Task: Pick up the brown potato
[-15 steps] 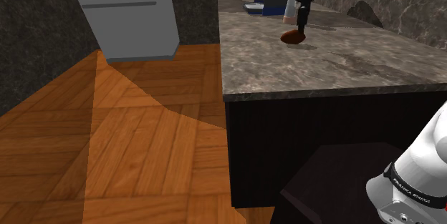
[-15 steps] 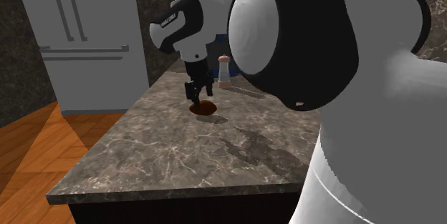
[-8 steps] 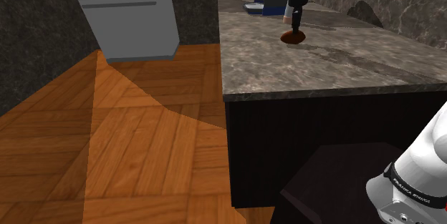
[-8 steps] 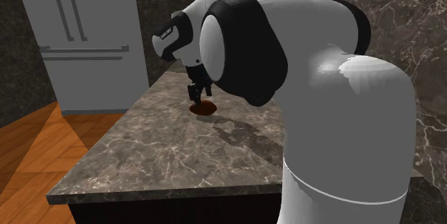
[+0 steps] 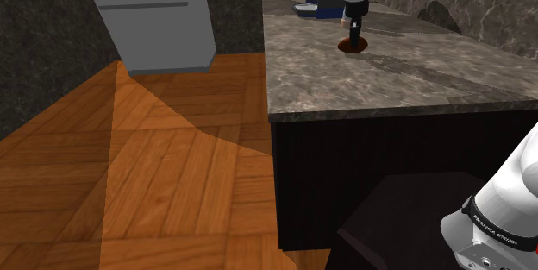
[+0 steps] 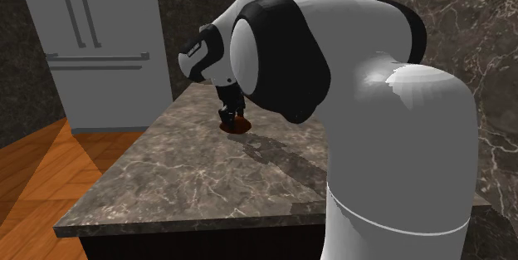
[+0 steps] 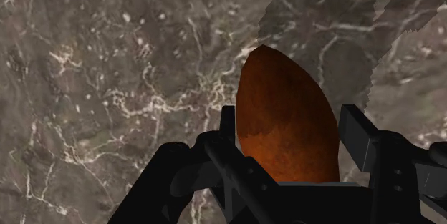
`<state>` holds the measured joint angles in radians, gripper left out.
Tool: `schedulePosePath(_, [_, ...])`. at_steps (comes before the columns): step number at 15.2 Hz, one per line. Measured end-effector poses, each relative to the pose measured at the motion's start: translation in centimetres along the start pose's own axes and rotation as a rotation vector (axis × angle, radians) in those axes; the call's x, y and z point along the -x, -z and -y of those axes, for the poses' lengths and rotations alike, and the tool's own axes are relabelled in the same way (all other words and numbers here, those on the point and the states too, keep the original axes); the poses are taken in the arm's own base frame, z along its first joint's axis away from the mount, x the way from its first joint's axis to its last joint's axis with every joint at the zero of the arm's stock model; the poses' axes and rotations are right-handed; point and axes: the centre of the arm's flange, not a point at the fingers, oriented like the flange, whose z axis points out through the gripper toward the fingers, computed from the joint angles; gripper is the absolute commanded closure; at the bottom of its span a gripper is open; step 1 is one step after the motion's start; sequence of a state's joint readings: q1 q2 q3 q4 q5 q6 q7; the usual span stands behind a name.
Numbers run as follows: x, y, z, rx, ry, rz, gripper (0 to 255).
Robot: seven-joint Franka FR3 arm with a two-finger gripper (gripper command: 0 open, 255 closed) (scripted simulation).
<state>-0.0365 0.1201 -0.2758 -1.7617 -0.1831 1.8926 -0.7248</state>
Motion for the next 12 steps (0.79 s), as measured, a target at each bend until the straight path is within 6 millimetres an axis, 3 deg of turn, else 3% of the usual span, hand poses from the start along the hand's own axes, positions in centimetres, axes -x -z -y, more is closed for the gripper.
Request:
schedulePosePath(8, [0.0, 0.0, 0.0, 0.001, -0.001, -0.001, 255])
schedulePosePath(12, [0.2, 1.5, -0.3, 0.0, 0.0, 0.0, 255])
